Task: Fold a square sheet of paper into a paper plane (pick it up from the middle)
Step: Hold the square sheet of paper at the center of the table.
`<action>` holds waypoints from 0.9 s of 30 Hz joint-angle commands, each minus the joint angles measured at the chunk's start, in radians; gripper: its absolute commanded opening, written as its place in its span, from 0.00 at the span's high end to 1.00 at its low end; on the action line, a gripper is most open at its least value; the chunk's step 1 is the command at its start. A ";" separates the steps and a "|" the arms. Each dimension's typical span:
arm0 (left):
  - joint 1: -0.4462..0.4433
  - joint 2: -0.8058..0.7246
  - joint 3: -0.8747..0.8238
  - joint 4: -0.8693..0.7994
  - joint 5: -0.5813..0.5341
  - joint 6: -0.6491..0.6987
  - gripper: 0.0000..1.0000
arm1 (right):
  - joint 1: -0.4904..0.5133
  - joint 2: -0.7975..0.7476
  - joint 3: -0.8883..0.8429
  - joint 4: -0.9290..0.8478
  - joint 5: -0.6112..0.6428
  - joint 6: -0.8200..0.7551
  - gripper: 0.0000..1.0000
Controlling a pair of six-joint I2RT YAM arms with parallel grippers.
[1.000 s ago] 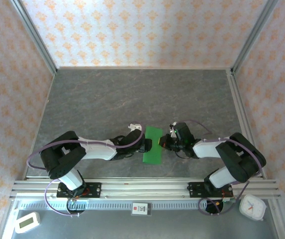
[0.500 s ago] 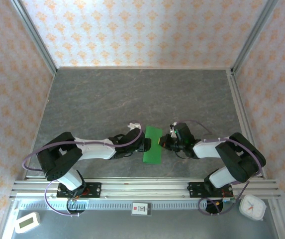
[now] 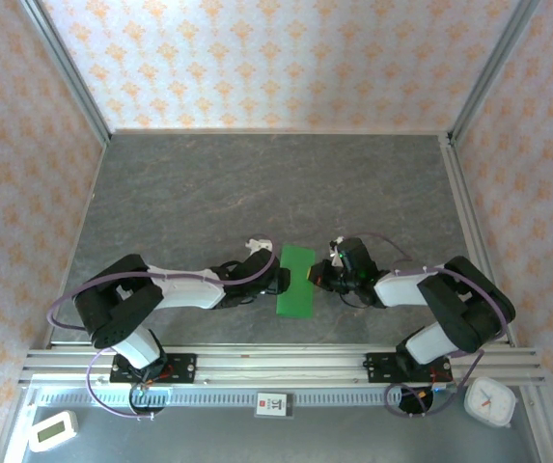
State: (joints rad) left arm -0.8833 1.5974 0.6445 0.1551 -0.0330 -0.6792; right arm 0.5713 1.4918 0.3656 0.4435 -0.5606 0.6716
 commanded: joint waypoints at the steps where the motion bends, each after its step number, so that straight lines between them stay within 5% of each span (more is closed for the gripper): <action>1: 0.004 0.033 -0.034 -0.011 -0.028 0.000 0.31 | 0.007 0.055 -0.022 -0.015 0.051 -0.006 1.00; 11: 0.004 0.056 -0.014 -0.072 -0.062 -0.017 0.33 | 0.007 0.065 -0.025 -0.013 0.048 -0.004 1.00; 22: 0.003 -0.107 0.098 -0.135 -0.063 0.033 0.28 | 0.007 0.070 -0.031 -0.014 0.052 -0.006 1.00; 24: 0.003 -0.128 0.106 -0.122 -0.033 0.049 0.34 | 0.008 0.071 -0.030 -0.013 0.052 -0.005 1.00; 27: 0.003 -0.147 0.101 -0.075 0.042 0.066 0.62 | 0.007 0.075 -0.030 -0.011 0.052 -0.003 1.00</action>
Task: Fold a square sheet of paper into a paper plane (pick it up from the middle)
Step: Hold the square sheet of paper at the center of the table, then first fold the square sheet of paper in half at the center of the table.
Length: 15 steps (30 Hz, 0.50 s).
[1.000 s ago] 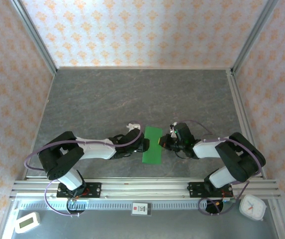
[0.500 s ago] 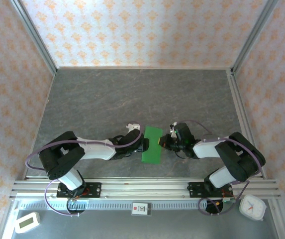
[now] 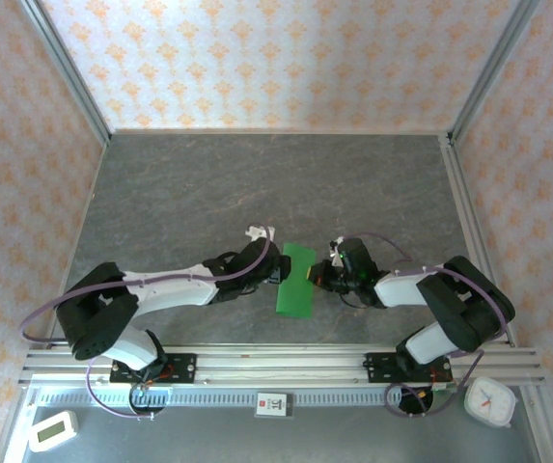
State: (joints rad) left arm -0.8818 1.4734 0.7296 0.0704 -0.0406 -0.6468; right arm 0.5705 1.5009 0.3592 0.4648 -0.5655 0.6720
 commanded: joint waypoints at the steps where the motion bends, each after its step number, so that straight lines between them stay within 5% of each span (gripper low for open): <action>1: 0.003 -0.024 0.010 0.029 0.077 0.039 0.73 | 0.008 0.067 -0.023 -0.033 0.057 -0.004 1.00; 5: 0.003 -0.014 -0.025 0.111 0.169 0.037 0.98 | 0.009 0.073 -0.023 -0.030 0.056 -0.004 1.00; 15: 0.003 0.043 -0.079 0.203 0.232 0.047 1.00 | 0.008 0.082 -0.023 -0.028 0.055 -0.005 1.00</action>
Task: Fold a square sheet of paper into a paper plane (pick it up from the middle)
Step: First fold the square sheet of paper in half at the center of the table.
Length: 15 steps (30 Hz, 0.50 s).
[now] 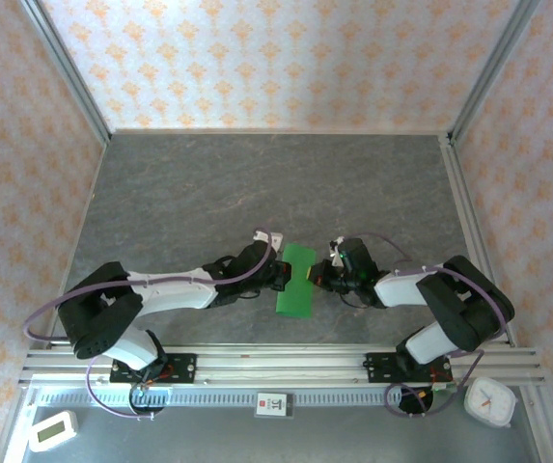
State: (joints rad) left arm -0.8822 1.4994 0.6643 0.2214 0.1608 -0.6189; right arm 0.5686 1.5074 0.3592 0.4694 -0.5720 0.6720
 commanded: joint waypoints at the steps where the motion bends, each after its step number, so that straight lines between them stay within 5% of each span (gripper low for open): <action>1: 0.003 0.021 -0.017 0.059 0.037 0.020 1.00 | 0.010 0.075 -0.023 -0.033 0.063 -0.004 1.00; 15: 0.003 0.104 -0.036 0.060 0.015 0.053 1.00 | 0.010 0.089 -0.026 -0.023 0.057 -0.006 1.00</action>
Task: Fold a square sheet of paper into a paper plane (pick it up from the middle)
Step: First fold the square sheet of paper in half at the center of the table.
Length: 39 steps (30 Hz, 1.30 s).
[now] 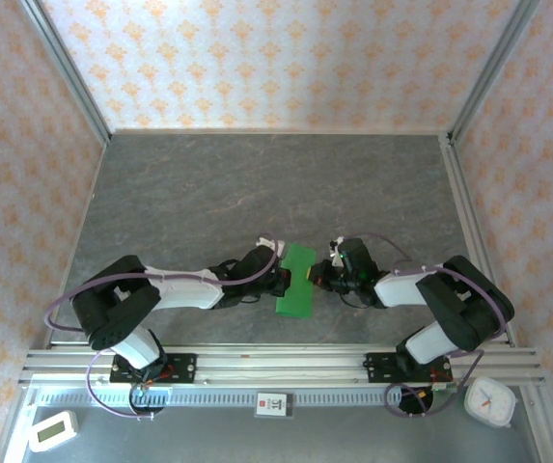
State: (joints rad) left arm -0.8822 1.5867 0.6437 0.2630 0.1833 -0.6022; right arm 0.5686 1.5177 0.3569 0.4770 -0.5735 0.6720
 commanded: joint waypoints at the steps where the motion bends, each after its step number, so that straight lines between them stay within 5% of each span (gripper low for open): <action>1: 0.003 0.023 -0.019 0.017 -0.014 0.037 1.00 | 0.010 0.080 -0.024 -0.030 0.057 -0.005 1.00; 16: 0.004 0.022 -0.047 0.029 -0.038 0.028 1.00 | 0.010 0.102 -0.030 -0.015 0.057 -0.003 1.00; 39: -0.032 -0.160 -0.174 0.103 0.105 -0.073 1.00 | 0.010 0.139 -0.032 -0.005 0.061 -0.002 1.00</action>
State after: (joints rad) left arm -0.9035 1.4479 0.4908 0.3199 0.2600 -0.6586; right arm 0.5594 1.5410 0.3458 0.5320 -0.6014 0.6796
